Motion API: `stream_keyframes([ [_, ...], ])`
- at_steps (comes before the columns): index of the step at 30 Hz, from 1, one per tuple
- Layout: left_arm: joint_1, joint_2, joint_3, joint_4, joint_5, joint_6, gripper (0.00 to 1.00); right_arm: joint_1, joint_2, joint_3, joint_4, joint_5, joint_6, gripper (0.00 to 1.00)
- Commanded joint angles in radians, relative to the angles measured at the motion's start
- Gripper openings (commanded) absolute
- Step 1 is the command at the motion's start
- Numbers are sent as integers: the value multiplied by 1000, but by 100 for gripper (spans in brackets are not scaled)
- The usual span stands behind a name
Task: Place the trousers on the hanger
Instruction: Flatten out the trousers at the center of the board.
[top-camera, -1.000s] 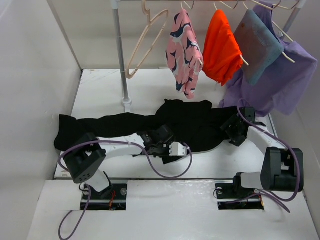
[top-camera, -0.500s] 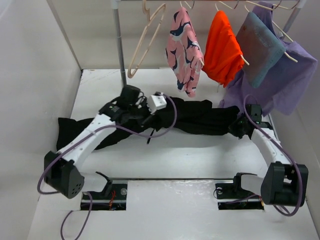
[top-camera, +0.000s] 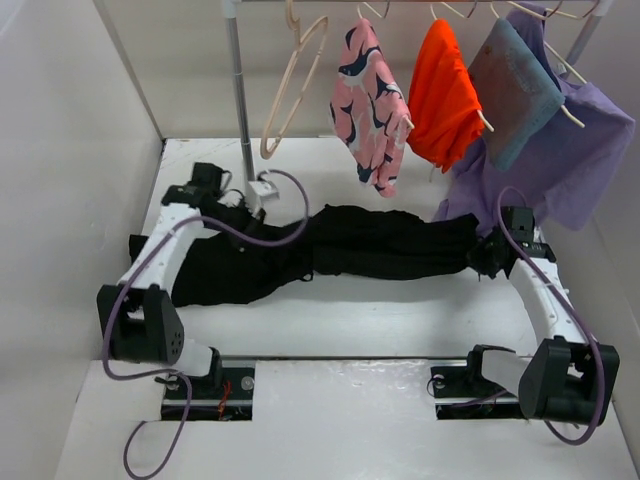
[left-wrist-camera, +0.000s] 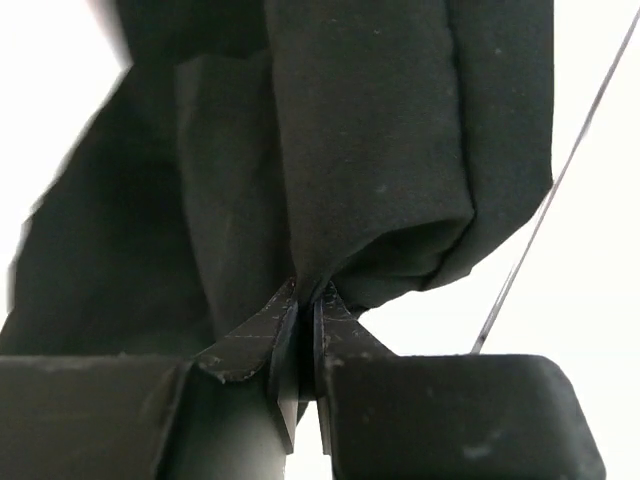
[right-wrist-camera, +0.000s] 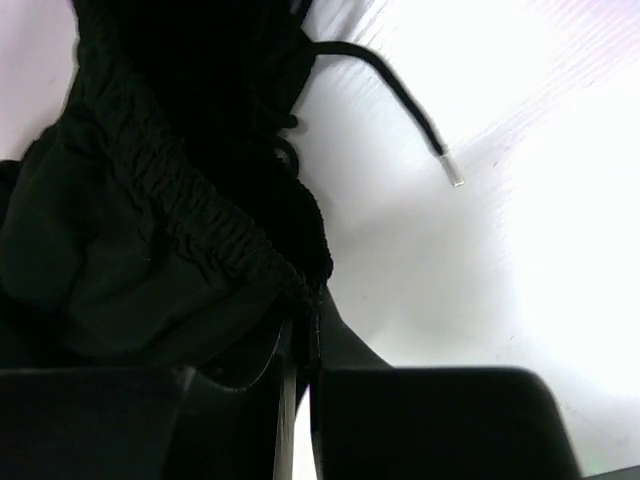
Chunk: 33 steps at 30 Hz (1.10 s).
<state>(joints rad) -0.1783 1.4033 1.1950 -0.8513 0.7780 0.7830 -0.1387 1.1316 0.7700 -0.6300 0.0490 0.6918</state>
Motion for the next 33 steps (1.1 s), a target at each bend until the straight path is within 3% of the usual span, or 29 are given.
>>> stream_keyframes([
  [1, 262, 75, 112, -64, 69, -20, 0, -53, -56, 31, -13, 81, -20, 0],
  [6, 561, 172, 190, -11, 153, -97, 0, -78, -92, 51, -34, 97, -2, 0],
  [11, 648, 249, 279, 10, 162, -77, 0, -87, -82, 51, -34, 129, -2, 0],
  [14, 706, 299, 346, 125, 172, -242, 3, -87, -72, 51, -34, 129, -11, 0],
  [16, 726, 327, 385, 194, 162, -287, 12, -87, -72, 51, -34, 129, -20, 0],
  [17, 726, 339, 406, 222, 147, -300, 29, -87, -63, 51, -22, 120, -20, 0],
  [18, 726, 361, 449, 238, 129, -300, 37, -87, -53, 51, -13, 111, -20, 0],
  [19, 726, 370, 469, 221, 91, -282, 48, -87, -53, 51, -13, 98, -34, 0],
  [21, 735, 370, 495, 166, 58, -197, 60, -87, -41, 60, -2, 60, -46, 0],
  [22, 735, 350, 495, 97, 38, -164, 72, -87, -32, 60, -2, 49, -57, 0],
  [23, 749, 330, 468, 69, -24, -133, 82, -87, -32, 60, 7, 37, -57, 0],
  [24, 749, 307, 442, 45, -69, -90, 85, -87, -32, 60, 7, 37, -57, 0],
  [25, 764, 254, 367, 16, -129, -77, 85, -87, -32, 60, 7, 37, -57, 0],
  [26, 775, 225, 323, 15, -296, -77, 85, -87, -32, 60, 7, 26, -57, 0],
  [30, 839, 109, 65, -3, -617, -41, 85, -87, -32, 60, 7, 17, -57, 0],
  [33, 873, 40, -124, 41, -710, 2, 85, -87, -21, 87, -4, 17, -75, 0],
])
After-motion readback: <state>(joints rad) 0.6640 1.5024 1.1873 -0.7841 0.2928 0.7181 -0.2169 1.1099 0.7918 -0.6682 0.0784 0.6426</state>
